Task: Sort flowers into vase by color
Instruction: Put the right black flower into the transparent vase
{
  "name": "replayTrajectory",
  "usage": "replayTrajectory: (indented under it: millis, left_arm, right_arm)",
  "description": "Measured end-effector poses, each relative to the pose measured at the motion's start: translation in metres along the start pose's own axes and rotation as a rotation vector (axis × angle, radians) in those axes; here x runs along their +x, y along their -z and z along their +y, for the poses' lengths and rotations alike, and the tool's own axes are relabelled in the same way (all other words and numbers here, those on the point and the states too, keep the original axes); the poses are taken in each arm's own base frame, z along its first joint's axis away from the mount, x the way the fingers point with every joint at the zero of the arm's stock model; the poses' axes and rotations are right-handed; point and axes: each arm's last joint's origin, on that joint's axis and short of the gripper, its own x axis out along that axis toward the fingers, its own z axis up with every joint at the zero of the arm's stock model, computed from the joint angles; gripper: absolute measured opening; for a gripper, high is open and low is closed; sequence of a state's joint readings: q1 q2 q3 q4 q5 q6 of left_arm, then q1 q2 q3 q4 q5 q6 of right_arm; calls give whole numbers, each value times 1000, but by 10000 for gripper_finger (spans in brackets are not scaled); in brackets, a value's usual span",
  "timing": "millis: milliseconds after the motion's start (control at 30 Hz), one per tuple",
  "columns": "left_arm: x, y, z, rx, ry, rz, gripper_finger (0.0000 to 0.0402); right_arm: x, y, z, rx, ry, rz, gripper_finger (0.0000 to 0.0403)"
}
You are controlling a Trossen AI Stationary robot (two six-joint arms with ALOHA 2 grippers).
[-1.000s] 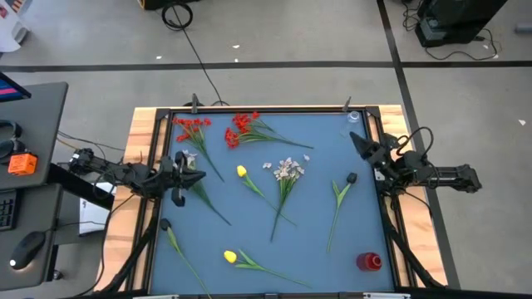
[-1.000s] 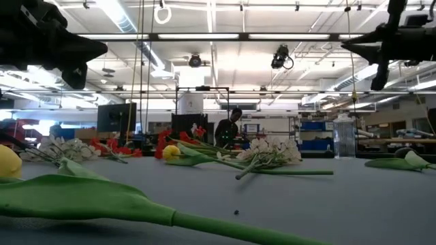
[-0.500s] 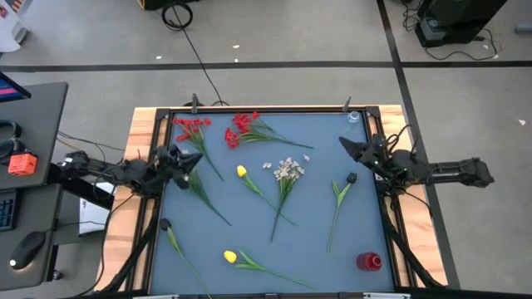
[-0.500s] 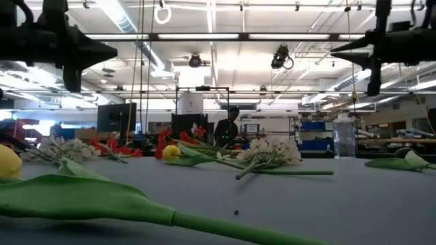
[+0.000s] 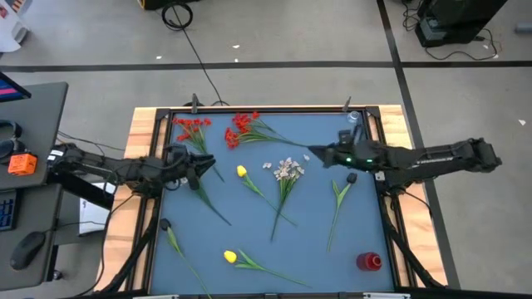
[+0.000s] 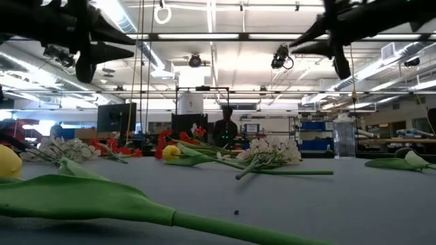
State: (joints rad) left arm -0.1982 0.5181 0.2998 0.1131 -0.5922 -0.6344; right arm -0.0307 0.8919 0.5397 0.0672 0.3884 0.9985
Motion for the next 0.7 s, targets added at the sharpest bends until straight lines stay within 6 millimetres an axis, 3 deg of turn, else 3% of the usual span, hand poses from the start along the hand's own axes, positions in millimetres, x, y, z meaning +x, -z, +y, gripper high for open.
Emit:
replayTrajectory:
  millis: [167,300,700]
  left_arm:
    - [5,-16,-12,21,-127,133,180]
    - [8,-28,-14,-41,-224,202,189]
    - [13,-30,-10,-123,-258,255,189]
  right_arm:
    - [14,4,-1,124,349,184,150]
    - [19,8,-11,158,567,378,183]
    - [12,33,-34,156,924,749,192]
